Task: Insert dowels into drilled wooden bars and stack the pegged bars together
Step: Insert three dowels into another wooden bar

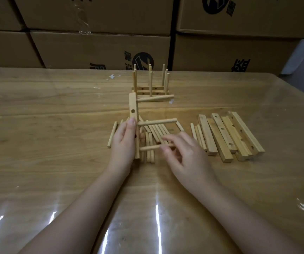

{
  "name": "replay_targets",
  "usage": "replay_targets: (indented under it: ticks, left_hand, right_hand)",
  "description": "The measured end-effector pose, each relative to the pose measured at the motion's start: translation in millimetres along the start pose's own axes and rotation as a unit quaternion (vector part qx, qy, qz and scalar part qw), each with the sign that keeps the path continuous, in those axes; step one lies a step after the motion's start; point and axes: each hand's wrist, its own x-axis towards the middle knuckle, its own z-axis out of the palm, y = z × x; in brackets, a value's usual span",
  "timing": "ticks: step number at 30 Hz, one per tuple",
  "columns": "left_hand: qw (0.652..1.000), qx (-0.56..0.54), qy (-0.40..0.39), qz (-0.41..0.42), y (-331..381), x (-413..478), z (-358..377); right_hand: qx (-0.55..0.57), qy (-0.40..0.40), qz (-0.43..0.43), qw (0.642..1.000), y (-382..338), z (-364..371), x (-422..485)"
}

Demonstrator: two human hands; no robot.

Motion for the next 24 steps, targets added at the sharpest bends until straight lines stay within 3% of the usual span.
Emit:
replay_targets:
  ticks: [5,11,16,24]
  left_hand:
    - [0.981,-0.157,0.028,-0.112,5.5,7.1,-3.6]
    - [0.936,-0.291,-0.041,-0.191,11.7,8.4,-8.2]
    - [0.938,-0.275,-0.108,-0.183,11.2,4.3,-6.5]
    - [0.963,-0.221,-0.078,-0.130,7.7,4.2,0.9]
  right_hand:
    - [0.150,0.034,0.086,0.984,7.3,1.1,0.5]
    - [0.130,-0.025,0.055,0.990,12.0,7.1,0.4]
    - [0.147,-0.040,0.038,0.988,12.5,7.5,-1.2]
    - [0.195,-0.062,0.031,0.978,8.0,5.4,-6.6]
